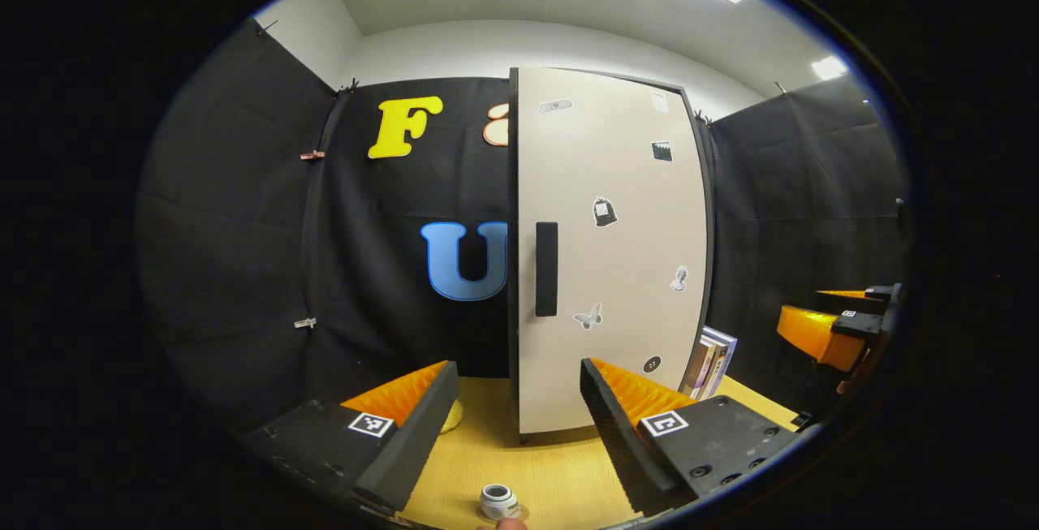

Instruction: Open the cabinet door with the right hand, grasp the bottle in the cabinet with the left hand and place it on the coaster, then close the cabinet door with the right hand.

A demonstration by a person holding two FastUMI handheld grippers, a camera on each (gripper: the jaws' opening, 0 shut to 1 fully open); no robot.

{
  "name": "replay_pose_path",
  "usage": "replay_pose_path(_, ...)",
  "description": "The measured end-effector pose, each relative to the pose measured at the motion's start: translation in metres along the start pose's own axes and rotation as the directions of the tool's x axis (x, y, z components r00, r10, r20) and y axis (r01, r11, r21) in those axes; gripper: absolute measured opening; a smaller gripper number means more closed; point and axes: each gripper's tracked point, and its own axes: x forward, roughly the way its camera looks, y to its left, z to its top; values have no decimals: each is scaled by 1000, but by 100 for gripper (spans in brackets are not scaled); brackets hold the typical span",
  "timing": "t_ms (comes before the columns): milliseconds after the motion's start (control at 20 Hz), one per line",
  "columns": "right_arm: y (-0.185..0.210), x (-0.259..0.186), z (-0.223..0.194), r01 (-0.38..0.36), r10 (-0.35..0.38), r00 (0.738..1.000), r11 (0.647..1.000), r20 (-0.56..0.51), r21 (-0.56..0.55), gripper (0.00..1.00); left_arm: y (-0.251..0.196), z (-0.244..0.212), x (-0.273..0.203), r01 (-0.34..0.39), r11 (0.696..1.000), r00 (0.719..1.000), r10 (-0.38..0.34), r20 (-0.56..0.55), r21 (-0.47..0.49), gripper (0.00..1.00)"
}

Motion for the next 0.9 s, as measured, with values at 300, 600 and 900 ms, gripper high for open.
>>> replay_pose_path(300,-10,3,4,19,-19,1000,1000,15,3,98,-3,2,3,7,1000,1000,-7,7,11,95)
replay_pose_path(600,-18,7,1,14,-14,1000,1000,10,7,97,-13,-2,7,7,1000,1000,-7,-1,12,95)
replay_pose_path(900,-22,16,5,-26,26,999,999,20,40,97,-24,3,4,-25,999,1000,25,14,22,95)
